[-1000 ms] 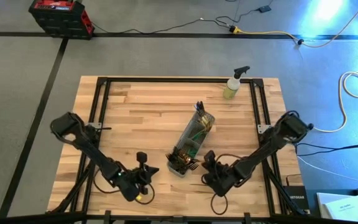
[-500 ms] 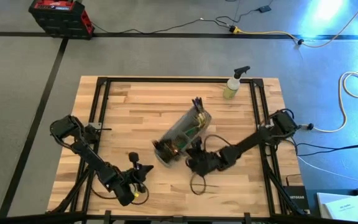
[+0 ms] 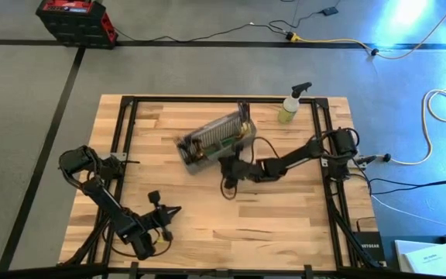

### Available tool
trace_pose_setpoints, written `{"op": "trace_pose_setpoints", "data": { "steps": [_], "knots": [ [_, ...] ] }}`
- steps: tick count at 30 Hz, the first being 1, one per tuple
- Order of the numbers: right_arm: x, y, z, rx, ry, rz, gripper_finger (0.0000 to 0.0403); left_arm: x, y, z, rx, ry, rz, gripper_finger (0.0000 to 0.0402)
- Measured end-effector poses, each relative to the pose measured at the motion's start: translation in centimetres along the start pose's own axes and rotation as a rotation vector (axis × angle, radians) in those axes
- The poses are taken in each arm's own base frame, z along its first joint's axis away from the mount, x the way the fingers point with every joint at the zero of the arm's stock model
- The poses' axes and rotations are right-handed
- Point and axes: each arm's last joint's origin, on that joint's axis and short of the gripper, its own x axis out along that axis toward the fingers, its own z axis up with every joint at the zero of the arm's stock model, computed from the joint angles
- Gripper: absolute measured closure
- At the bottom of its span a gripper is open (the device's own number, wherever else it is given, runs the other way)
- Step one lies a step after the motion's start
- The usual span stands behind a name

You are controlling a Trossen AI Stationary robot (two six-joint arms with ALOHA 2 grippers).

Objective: Sort silverware
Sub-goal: Return to Home Position

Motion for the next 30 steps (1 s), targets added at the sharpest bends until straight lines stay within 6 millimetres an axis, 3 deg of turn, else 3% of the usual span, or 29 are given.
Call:
{"op": "trace_pose_setpoints", "data": {
  "steps": [8,14,18,23,30],
  "knots": [
    [2.5,-4.5,-1.4,0.365,0.033,-0.091,0.0403,0.5,0.0,0.3,-0.007,-0.002,0.013,0.0401],
    [3.3,-6.3,-1.5,0.502,0.033,-0.135,0.0403,2.6,1.0,1.2,-0.134,-0.057,0.128,0.0401],
    [3.3,-6.0,-0.6,0.509,-0.004,-0.069,0.0403,5.4,2.4,2.1,-0.243,-0.080,0.250,0.0401],
    [2.0,-4.1,1.0,0.485,-0.052,0.023,0.0403,10.0,4.8,3.5,-0.376,-0.070,0.401,0.0401],
    [-1.2,-2.1,2.8,0.423,-0.039,0.007,0.0403,14.8,9.2,4.5,-0.279,-0.002,0.605,0.0401]
  ]
}}
